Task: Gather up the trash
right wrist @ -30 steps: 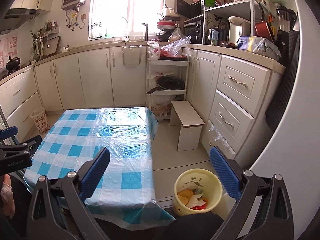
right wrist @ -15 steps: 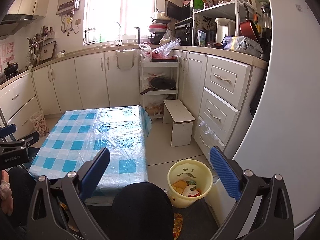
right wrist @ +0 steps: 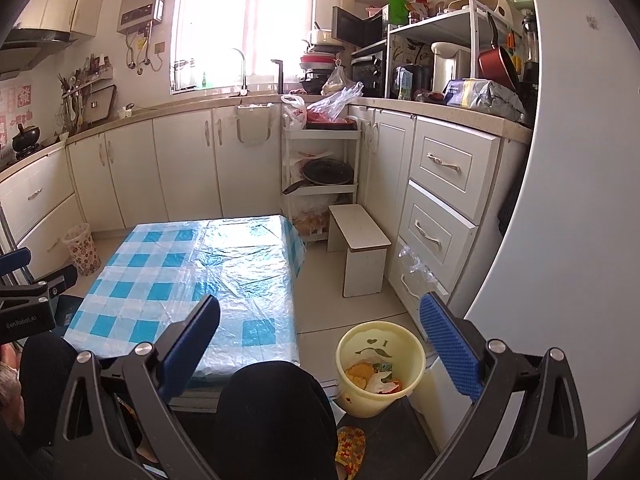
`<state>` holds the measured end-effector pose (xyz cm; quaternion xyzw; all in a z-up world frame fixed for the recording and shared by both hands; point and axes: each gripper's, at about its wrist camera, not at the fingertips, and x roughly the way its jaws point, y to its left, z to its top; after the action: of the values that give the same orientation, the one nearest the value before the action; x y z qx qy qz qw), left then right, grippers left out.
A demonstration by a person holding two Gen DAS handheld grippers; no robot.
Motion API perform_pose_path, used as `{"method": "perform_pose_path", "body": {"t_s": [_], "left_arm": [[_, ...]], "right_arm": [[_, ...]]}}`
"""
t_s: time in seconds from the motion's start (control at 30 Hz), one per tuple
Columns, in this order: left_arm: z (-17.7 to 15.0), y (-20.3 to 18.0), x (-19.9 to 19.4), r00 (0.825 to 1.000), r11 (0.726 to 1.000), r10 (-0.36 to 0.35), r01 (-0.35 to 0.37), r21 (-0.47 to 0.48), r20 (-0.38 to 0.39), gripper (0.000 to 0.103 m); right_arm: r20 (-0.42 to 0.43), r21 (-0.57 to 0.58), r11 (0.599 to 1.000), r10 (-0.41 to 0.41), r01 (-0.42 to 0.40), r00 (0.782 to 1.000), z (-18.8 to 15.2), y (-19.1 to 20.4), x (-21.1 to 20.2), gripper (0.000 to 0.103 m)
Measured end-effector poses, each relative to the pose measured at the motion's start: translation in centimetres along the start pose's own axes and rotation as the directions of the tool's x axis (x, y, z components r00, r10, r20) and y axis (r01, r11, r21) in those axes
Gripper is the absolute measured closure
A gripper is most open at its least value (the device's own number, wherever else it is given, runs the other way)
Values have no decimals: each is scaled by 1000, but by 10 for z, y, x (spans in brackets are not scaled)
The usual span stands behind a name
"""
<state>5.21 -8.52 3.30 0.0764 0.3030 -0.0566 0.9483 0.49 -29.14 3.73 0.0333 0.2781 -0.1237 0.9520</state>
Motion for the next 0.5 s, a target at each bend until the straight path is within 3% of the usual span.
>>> {"method": "perform_pose_path", "body": {"t_s": [0.3,0.5], "left_arm": [[-2,6,-5,1000,1000,-3,3,-9,2,8],[-4,9,-8,997,998,57,-58,11,46,8]], "right_arm": [[-8,-9,1000,6,-6,1000,-1,4,0,7],[-15,-42,997,59,-60,998,3,26,12,7]]}}
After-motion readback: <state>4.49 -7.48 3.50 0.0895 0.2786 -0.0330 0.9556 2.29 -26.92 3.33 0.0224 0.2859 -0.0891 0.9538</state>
